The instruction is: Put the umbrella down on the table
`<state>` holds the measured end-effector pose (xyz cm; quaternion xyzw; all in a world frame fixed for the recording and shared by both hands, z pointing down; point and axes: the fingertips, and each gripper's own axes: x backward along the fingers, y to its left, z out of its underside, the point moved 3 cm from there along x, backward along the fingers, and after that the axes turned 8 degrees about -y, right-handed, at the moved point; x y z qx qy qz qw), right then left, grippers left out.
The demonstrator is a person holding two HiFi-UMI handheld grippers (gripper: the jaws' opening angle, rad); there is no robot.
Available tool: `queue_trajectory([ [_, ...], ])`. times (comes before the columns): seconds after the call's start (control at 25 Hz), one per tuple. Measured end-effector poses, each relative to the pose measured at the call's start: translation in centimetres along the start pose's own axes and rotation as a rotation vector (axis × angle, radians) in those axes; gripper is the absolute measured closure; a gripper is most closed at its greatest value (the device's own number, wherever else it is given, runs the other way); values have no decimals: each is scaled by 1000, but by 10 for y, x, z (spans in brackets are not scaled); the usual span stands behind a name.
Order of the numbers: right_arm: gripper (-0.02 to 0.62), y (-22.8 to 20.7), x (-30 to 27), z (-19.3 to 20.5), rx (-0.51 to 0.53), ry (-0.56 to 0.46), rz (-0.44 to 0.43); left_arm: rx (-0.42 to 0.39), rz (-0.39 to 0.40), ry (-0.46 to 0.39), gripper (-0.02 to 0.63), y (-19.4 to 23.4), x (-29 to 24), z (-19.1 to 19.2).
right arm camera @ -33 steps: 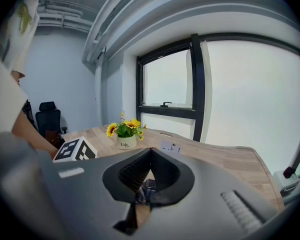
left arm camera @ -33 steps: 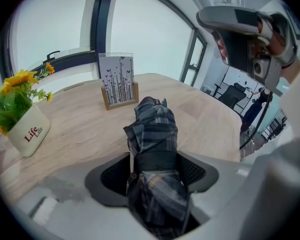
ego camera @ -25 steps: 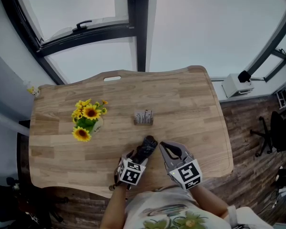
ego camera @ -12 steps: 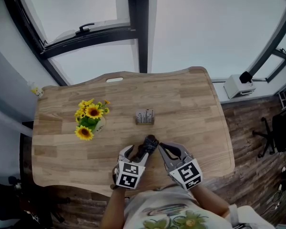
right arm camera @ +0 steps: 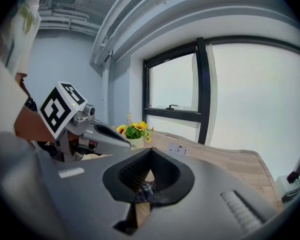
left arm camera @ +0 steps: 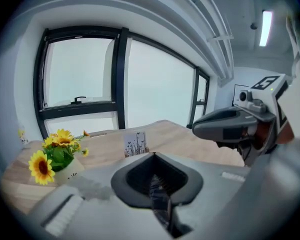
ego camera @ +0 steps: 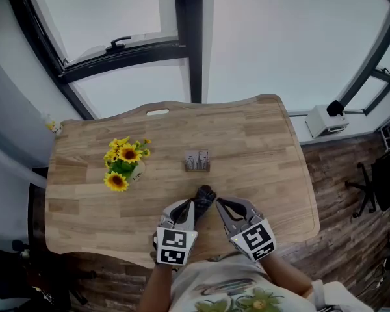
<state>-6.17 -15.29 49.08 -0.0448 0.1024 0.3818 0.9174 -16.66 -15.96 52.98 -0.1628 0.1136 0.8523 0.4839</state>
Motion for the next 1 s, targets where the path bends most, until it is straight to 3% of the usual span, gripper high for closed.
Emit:
queue_trajectory([
  [1.0,598,9,21,-5,15,-10,-29,27,9,-41,604,-21,14,-11],
])
